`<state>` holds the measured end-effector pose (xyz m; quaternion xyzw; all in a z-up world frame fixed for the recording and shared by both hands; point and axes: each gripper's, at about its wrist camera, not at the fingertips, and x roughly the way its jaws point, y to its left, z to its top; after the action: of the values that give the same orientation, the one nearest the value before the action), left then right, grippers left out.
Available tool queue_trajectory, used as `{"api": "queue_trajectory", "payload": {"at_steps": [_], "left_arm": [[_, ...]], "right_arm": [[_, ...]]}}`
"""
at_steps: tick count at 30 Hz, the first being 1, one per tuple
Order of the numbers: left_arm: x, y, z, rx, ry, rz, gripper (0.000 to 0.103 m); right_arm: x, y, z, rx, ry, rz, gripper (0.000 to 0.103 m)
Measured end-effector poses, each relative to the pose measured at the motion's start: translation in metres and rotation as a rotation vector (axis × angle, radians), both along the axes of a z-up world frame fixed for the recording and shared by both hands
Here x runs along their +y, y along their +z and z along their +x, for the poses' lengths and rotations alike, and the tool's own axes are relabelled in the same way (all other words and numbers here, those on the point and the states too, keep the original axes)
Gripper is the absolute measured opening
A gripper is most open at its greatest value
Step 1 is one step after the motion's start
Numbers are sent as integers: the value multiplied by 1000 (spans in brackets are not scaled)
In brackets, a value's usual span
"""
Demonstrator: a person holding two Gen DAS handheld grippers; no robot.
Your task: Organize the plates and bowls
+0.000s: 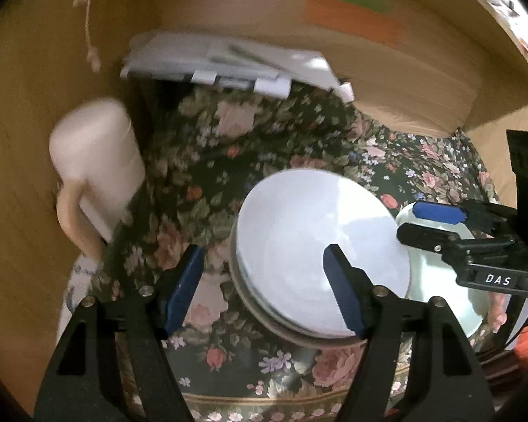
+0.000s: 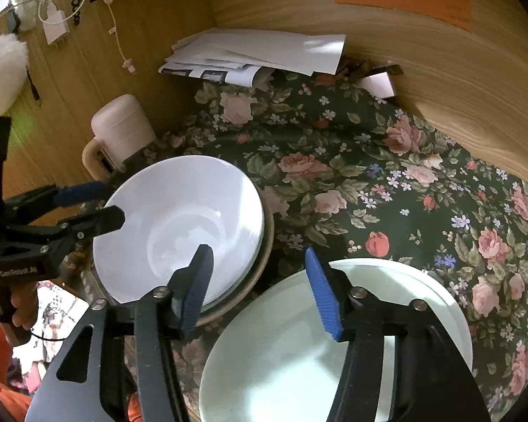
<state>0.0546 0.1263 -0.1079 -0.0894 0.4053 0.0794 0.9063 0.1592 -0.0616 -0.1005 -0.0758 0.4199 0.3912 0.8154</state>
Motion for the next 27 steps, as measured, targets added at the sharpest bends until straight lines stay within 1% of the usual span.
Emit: {"api": "queue_trajectory", "payload": {"at_steps": [2, 4, 11, 14, 19, 20, 21, 23, 26, 27], "left_arm": [[6, -6, -1, 11, 13, -42, 70], [9, -11, 0, 21, 20, -67, 70], [8, -27, 5, 67, -12, -136, 70], [9, -32, 6, 72, -21, -180, 70], [12, -37, 11, 79, -37, -217, 70], [12, -38, 12, 82, -38, -222, 67], [12, -40, 14, 87, -38, -228, 63], [13, -47, 17, 105, -48, -252, 59], [15, -51, 20, 115, -65, -302, 53], [14, -51, 20, 114, -67, -304, 53]], "right_arm": [[1, -2, 2, 4, 5, -7, 53], [3, -5, 3, 9, 12, -14, 53], [14, -15, 7, 30, 35, -40, 53], [19, -19, 9, 43, 46, -47, 53], [27, -25, 11, 66, 69, -60, 53], [29, -27, 12, 73, 70, -61, 52], [29, -28, 13, 77, 73, -62, 50], [32, -31, 14, 102, 86, -69, 40], [35, -37, 14, 133, 90, -77, 37], [36, -39, 15, 139, 92, -80, 37]]}}
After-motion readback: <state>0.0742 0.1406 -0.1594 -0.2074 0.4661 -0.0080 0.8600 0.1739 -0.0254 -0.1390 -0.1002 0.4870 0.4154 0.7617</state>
